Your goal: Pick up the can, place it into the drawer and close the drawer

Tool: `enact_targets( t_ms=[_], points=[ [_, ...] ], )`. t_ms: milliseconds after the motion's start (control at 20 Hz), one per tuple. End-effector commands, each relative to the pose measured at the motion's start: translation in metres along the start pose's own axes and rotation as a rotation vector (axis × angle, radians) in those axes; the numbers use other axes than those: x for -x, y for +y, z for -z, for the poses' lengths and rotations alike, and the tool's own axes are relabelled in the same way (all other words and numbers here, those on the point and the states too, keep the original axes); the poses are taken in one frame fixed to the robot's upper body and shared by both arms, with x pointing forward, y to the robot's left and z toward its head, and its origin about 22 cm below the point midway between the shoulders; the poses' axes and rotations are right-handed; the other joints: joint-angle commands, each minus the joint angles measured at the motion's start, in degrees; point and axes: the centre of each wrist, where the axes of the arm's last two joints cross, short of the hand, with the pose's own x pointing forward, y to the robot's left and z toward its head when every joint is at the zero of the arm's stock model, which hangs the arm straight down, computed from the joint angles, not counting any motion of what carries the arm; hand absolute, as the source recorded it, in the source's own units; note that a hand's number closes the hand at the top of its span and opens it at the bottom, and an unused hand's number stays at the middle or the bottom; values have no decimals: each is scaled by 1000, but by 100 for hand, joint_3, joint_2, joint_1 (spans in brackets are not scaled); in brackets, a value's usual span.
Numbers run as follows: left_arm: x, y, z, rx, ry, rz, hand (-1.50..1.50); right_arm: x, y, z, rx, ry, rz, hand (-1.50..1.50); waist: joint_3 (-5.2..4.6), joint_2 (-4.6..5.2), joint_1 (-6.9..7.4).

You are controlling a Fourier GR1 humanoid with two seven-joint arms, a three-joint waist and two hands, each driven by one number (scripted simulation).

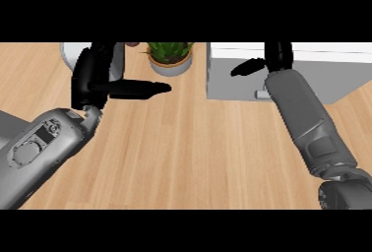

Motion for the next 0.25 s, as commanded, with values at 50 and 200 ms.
enact_targets(
  t_ms=[50,200],
  points=[
    [3,9,2,-24,-3,10,-150,-22,5,10,93,41,257,-150,-27,-45,23],
    [15,8,-15,2,10,-7,-150,-28,0,19,91,63,278,-150,-34,-62,56]
  ],
)
